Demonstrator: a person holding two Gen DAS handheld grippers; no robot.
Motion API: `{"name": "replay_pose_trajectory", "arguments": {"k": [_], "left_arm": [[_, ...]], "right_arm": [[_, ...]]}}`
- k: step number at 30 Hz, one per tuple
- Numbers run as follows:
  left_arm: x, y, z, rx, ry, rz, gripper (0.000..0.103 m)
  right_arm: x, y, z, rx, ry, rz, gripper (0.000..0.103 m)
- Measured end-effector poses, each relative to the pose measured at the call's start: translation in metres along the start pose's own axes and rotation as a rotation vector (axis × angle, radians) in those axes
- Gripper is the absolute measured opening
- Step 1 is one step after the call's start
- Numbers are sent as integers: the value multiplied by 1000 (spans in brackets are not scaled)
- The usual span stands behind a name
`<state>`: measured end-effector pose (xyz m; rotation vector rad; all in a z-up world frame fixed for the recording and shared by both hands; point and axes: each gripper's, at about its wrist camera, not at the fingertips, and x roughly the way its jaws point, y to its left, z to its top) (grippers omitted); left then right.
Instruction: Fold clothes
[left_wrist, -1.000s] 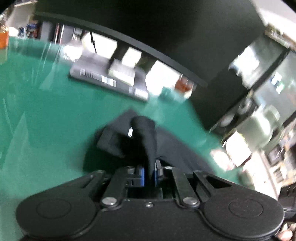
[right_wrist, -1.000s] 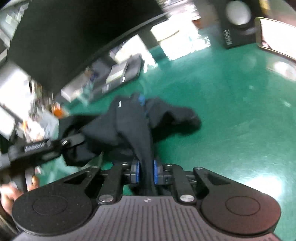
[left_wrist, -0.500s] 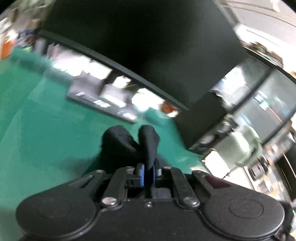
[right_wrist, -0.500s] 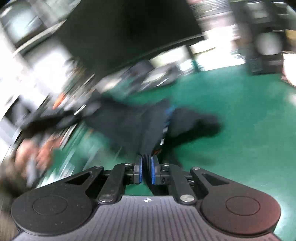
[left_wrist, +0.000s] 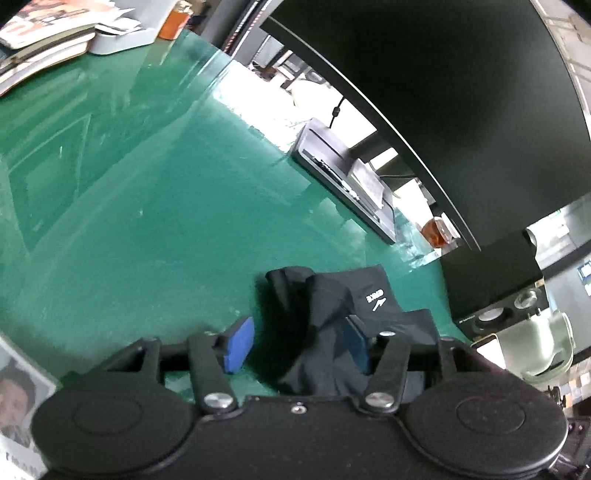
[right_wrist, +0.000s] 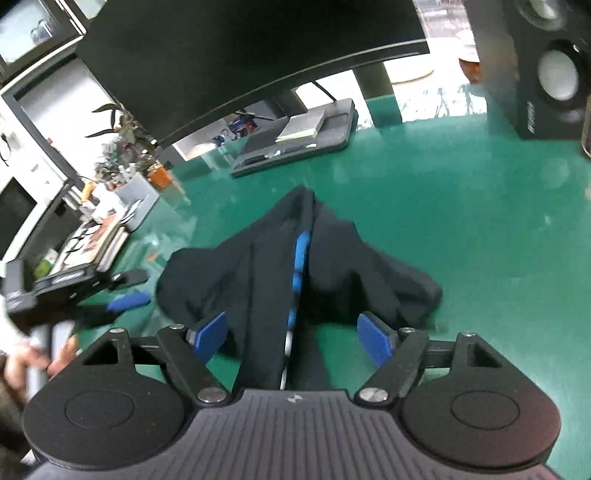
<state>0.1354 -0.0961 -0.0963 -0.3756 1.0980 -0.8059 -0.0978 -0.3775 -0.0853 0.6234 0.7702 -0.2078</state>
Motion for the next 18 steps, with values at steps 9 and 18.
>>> {"name": "replay_pose_trajectory", "arguments": {"k": [9,18], "left_arm": [[-30,26,0,-83,-70,59,71],[-33,-8,-20,138,75,-25,83]], "right_arm": [[17,98,-4,-344,184,436,57],[-11,1,38,3,-73,129,91]]}}
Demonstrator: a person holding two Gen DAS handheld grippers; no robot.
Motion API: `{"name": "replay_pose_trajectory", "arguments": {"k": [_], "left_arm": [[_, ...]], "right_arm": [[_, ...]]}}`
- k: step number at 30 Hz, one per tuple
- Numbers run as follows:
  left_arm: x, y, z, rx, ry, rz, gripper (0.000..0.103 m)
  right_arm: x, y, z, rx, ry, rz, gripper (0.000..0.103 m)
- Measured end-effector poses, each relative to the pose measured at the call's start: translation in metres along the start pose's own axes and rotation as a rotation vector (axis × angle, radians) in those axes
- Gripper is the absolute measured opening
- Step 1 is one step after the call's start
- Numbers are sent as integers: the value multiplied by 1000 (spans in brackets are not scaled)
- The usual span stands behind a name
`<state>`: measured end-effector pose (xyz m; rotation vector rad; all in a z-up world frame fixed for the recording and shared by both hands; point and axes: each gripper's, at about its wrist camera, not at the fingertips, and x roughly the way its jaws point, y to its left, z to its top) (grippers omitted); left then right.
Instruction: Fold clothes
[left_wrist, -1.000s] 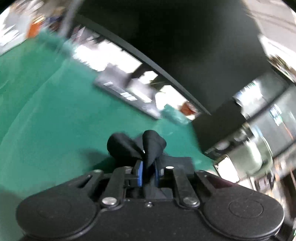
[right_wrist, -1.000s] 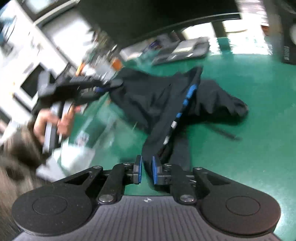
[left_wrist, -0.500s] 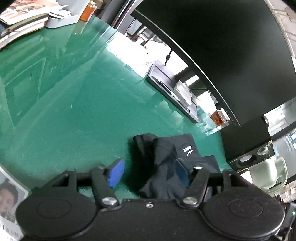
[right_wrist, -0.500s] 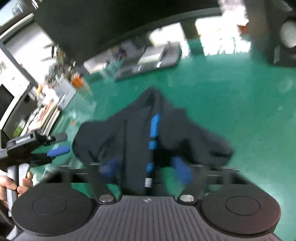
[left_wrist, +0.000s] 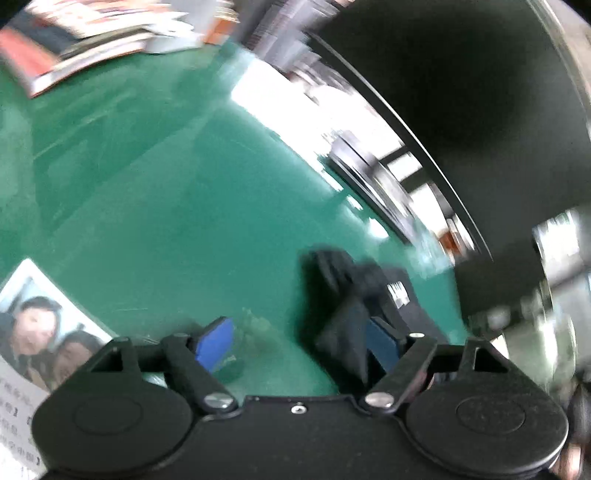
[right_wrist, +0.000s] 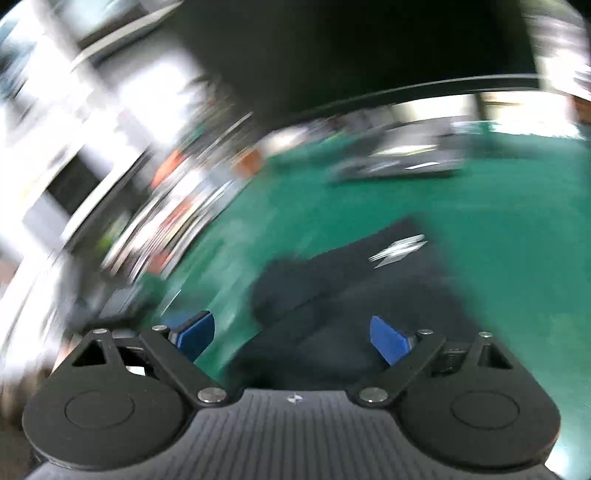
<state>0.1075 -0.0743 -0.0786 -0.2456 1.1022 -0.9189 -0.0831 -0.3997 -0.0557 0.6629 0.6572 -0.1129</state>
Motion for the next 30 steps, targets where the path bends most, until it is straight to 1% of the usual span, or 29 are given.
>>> {"name": "replay_pose_trajectory", "arguments": {"k": [1,2,3,4,5,6,7,9,12,13,14,15,16,17,18,19,20,22,25,26,27,28,29,30], "left_arm": [[3,-14,-1,66,28,-22,86],[8,-31,-3,123,53,-46,87],[13,-46,-5,176,77,-68,89],[17,-55,-7,200,93,-88,95],[21,-65,-8,227,111,-106,99],[28,-80,-12,275,137,-114,102],[36,-93,-15,336,163,-99,102],[49,-104,-20,417,191,-31,102],[71,-115,-26,510,225,87,102],[77,-116,-28,540,217,118,89],[79,-115,-29,546,209,126,73],[79,-109,-24,507,206,120,34],[80,-104,-18,467,203,115,17],[80,-97,-13,425,199,109,16],[75,-84,-6,355,174,101,14],[66,-66,8,248,108,103,11],[62,-59,11,217,83,109,11],[43,-32,29,104,-23,142,11],[24,1,45,-26,-139,159,12],[22,4,49,-32,-126,139,13],[21,7,52,-37,-114,120,25],[20,9,55,-40,-100,101,46],[21,4,53,-5,-76,82,57],[24,-11,48,97,-24,44,79]], "right_arm": [[-6,-25,5,99,-56,-79,91],[-6,-36,5,134,-66,-110,91],[-5,-49,6,168,-68,-150,91],[-1,-63,6,190,-52,-203,91],[4,-71,6,189,-32,-239,91],[7,-75,5,181,-17,-251,91],[12,-78,3,167,2,-254,91],[20,-80,-2,145,30,-236,91],[32,-73,-11,95,49,-222,91],[36,-67,-15,59,52,-226,90],[39,-60,-19,14,57,-232,73],[41,-54,-21,-10,65,-227,54],[43,-50,-22,-18,84,-217,19],[43,-45,-24,-4,105,-204,15],[39,-41,-27,15,100,-204,15],[32,-40,-30,43,84,-212,15],[25,-42,-33,69,73,-221,14],[10,-48,-39,147,58,-218,14],[-20,-62,-53,307,52,-181,14],[-24,-63,-57,329,57,-170,14],[-28,-65,-62,353,68,-158,16],[-31,-67,-67,376,98,-135,24],[-32,-68,-71,389,131,-112,38],[-34,-68,-72,382,130,-119,46]]}}
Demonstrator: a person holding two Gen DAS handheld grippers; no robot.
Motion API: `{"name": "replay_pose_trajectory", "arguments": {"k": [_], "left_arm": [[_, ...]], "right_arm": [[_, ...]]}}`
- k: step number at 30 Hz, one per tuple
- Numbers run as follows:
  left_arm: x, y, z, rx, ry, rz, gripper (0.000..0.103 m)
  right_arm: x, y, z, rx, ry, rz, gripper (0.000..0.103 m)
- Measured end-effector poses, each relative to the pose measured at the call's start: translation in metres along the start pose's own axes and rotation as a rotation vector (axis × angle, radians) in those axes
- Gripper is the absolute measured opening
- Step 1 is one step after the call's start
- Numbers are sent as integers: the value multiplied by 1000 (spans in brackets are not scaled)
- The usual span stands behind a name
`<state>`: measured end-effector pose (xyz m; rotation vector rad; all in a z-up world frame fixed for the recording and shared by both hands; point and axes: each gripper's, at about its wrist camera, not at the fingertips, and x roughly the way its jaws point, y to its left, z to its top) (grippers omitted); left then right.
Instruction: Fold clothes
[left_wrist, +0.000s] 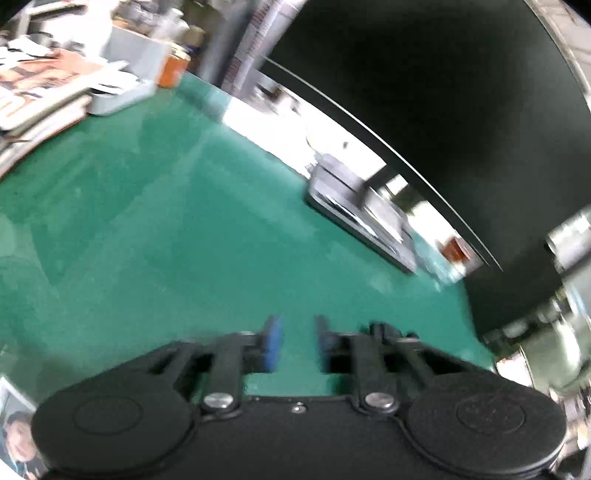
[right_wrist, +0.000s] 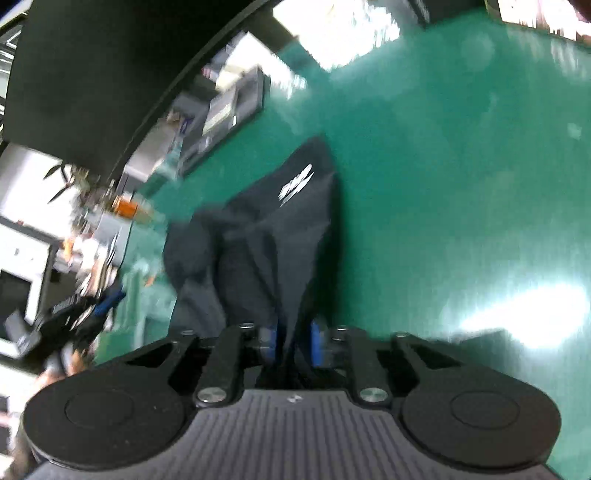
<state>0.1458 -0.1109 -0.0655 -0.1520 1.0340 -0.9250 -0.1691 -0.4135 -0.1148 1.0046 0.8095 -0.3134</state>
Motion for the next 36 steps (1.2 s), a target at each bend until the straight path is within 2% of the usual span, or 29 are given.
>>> {"name": "replay_pose_trajectory", "arguments": {"k": [1,2,4,7,9,10,11,12,13,14,15,16,21,23,24,25,26,27,28,29,30,31,32,34,36], "left_arm": [[2,-23,-9,147,44,-37,90],[5,-42,-18,275,60,-58,91],[13,-76,-37,494,88,-83,94],[33,-115,-63,693,143,-96,94],[47,-124,-71,734,167,-87,94],[56,-127,-76,758,180,-68,89],[62,-127,-77,763,194,-42,80],[69,-126,-78,765,210,-18,46],[74,-123,-73,737,240,-23,16],[75,-120,-72,711,246,-35,11],[72,-113,-64,638,244,-79,9],[65,-108,-56,584,225,-121,8],[36,-89,-24,442,108,-205,7],[28,-76,-9,366,57,-213,7],[23,-63,5,290,-1,-215,7],[23,-62,7,278,-12,-212,8],[19,-50,20,194,-93,-185,10],[20,-42,25,157,-146,-126,16],[22,-36,28,134,-177,-79,40],[24,-31,33,111,-187,-37,58],[28,-17,38,51,-183,40,91],[29,-3,38,-12,-175,81,98],[27,5,38,-43,-179,83,98],[14,31,28,-140,-168,81,98],[4,44,17,-170,-115,82,98]], "right_arm": [[-6,-1,0,-7,-38,-27,59],[-10,-1,3,0,-92,-55,70],[-17,-1,9,13,-187,-103,82],[-9,-3,24,-7,-212,-126,84],[10,8,35,-82,-198,-143,84],[17,13,38,-119,-193,-145,84],[20,15,39,-142,-192,-147,84],[24,18,39,-170,-190,-151,82],[34,26,40,-219,-176,-166,70],[42,32,40,-253,-157,-181,41],[46,35,40,-271,-142,-187,26],[51,38,39,-282,-121,-186,6],[43,48,42,-317,-113,-121,5],[29,51,48,-310,-156,-100,5],[20,53,52,-306,-203,-96,5],[11,55,59,-299,-272,-105,5],[9,56,63,-289,-316,-121,5],[6,56,67,-279,-359,-136,5],[6,54,72,-261,-389,-152,9],[7,49,76,-233,-399,-167,17],[9,45,79,-214,-400,-173,23],[10,41,79,-206,-374,-159,37],[11,34,76,-194,-331,-136,49],[12,29,69,-210,-285,-118,63],[12,26,47,-287,-202,-95,67]]}}
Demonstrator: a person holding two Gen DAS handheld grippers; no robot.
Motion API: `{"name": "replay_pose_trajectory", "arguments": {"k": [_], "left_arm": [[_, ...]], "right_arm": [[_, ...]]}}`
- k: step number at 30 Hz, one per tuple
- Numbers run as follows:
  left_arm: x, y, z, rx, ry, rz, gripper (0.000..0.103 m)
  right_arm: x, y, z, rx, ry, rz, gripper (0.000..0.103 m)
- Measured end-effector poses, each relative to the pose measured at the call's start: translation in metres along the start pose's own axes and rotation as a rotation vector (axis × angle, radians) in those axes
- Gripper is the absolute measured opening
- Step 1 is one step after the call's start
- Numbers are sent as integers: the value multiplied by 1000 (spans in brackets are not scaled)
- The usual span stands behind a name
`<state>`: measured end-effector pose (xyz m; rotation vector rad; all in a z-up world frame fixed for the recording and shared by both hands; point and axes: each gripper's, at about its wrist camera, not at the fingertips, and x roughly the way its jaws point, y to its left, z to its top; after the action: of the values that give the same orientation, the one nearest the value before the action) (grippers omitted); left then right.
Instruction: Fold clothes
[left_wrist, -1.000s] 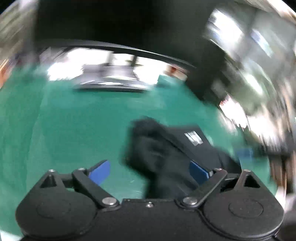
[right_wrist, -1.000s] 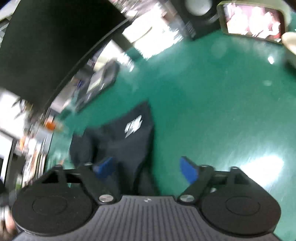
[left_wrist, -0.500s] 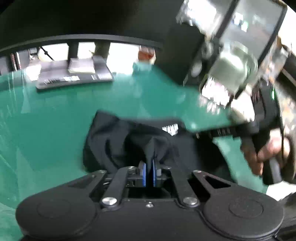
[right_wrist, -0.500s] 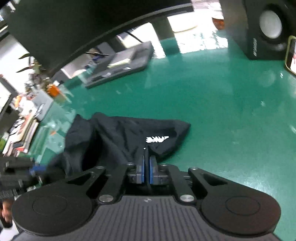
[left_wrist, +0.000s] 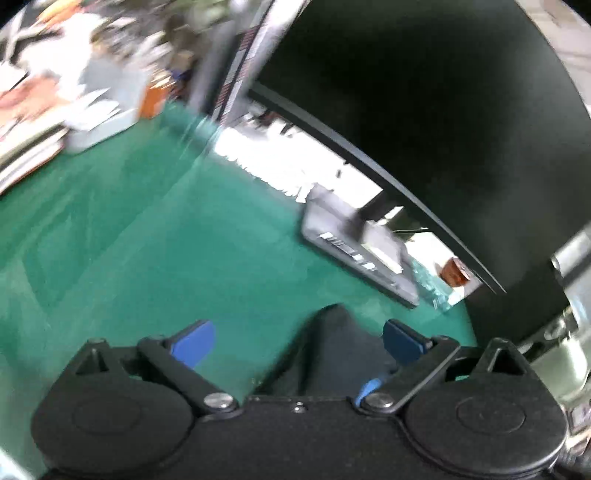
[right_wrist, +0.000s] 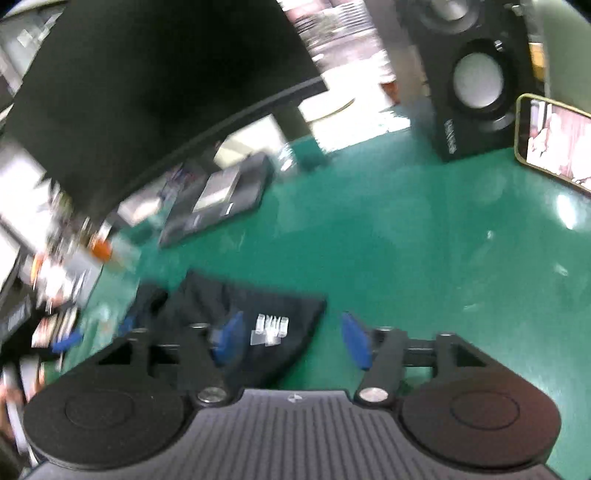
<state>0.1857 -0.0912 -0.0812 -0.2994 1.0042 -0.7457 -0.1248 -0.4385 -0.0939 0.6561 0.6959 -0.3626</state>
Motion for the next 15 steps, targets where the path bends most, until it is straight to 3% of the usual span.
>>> {"name": "replay_pose_trajectory", "arguments": {"k": [6,9,14,15], "left_arm": [[-18,0,-43,49,187,-26,98],[-13,-20,-65,143,253,-4,99],[-1,-51,-86,247,270,12,98],[2,-57,-87,264,265,11,89]], "right_arm": [[3,28,-39,-134,232,162,68],[9,60,-52,-260,337,242,78],[21,107,-66,-475,352,157,88],[25,115,-67,-516,354,128,88]]}}
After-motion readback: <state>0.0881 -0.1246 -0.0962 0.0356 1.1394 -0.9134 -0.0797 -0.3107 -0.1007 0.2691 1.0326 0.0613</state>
